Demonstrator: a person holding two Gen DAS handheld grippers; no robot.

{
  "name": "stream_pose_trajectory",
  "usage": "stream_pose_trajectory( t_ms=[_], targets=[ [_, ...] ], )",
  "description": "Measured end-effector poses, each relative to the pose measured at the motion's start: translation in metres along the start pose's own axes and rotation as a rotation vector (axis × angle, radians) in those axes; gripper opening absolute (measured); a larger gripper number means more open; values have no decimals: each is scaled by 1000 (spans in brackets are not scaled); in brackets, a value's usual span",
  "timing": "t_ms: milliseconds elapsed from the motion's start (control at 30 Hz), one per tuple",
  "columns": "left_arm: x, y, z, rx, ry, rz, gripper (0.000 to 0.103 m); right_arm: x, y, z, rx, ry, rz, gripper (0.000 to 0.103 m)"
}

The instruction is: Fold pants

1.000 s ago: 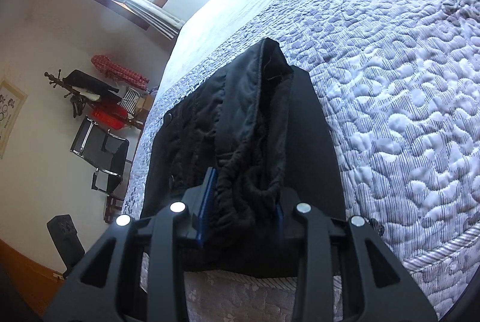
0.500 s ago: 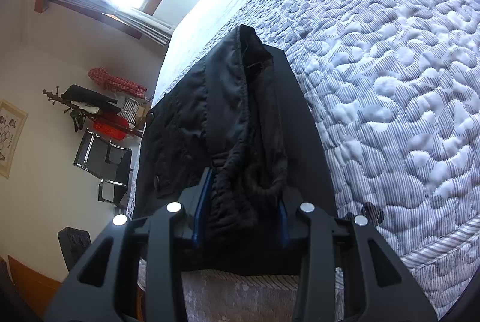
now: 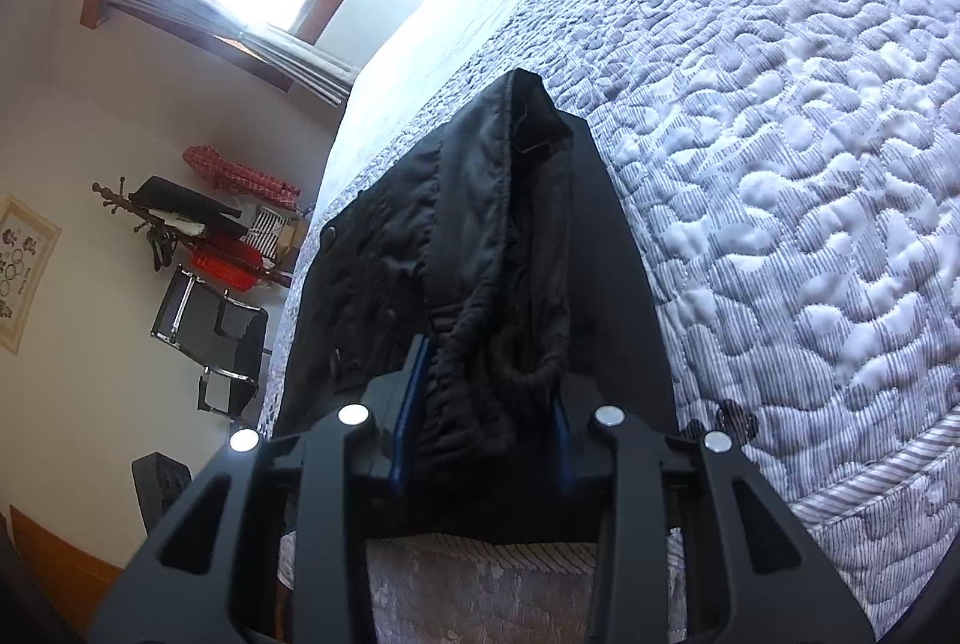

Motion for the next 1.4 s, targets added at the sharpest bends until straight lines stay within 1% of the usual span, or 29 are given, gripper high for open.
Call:
stream_pose_trajectory(
  t_ms=[100, 167, 300, 433, 533, 567, 600, 633, 700, 767, 833, 867, 900, 933, 967, 1000, 1133, 1200, 1300, 1400],
  targets=[
    [2, -4, 2, 0, -15, -39, 81, -1, -5, 9, -6, -18, -13, 33],
    [3, -6, -1, 15, -17, -49, 81, -4, -13, 5, -27, 1, -23, 34],
    [5, -6, 0, 30, -17, -60, 81, -8, -20, 1, -20, 16, -44, 36],
    [9, -18, 18, 63, -94, -130, 82, -8, -17, 0, -36, 25, -19, 40],
    [14, -25, 30, 53, -125, -161, 82, -9, -12, 0, -47, 35, -6, 48],
    [14, -25, 34, 50, -131, -167, 83, -9, -11, 1, -43, 37, -10, 53],
    [16, -26, 36, 50, -136, -170, 83, -10, -10, 2, -38, 39, -11, 56],
    [17, -26, 38, 51, -141, -172, 83, -10, -10, 3, -39, 39, -10, 57],
    [19, -25, 39, 50, -144, -170, 84, -12, -8, 5, -44, 48, -6, 64],
    [20, -23, 40, 47, -144, -161, 84, -15, -8, 8, -31, 58, -12, 67],
    [19, -19, 40, 49, -141, -159, 85, -20, -6, 10, -30, 60, -13, 67],
    [19, -18, 39, 55, -140, -159, 85, -22, -6, 9, -40, 60, -8, 58],
    [18, -18, 38, 63, -141, -164, 85, -22, -7, 9, -59, 58, -2, 47],
    [18, -18, 38, 70, -140, -173, 85, -22, -8, 9, -74, 63, 3, 44],
    [18, -19, 38, 73, -141, -176, 85, -23, -7, 10, -66, 62, -2, 38],
    [18, -20, 38, 73, -143, -176, 85, -23, -5, 12, -50, 55, -7, 35],
    [20, -21, 45, 91, -175, -189, 85, -20, 14, 26, -18, 21, 39, 34],
    [22, -22, 48, 87, -185, -195, 88, -20, 17, 26, -37, 24, 52, 34],
    [24, -25, 51, 97, -202, -213, 90, -26, 3, 15, -103, 61, 47, 36],
    [24, -24, 45, 81, -175, -213, 90, -31, -8, 10, -88, 76, 16, 38]
  ],
)
Point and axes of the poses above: each gripper's, at about its wrist camera, not at the fingertips, and z roughly against the way its jaws point, y to its left, x to its top, the point moved 7 cm from there along -z, roughly the way its jaws point, and after that the axes turned 2 degrees about x, right-handed, at the moved point
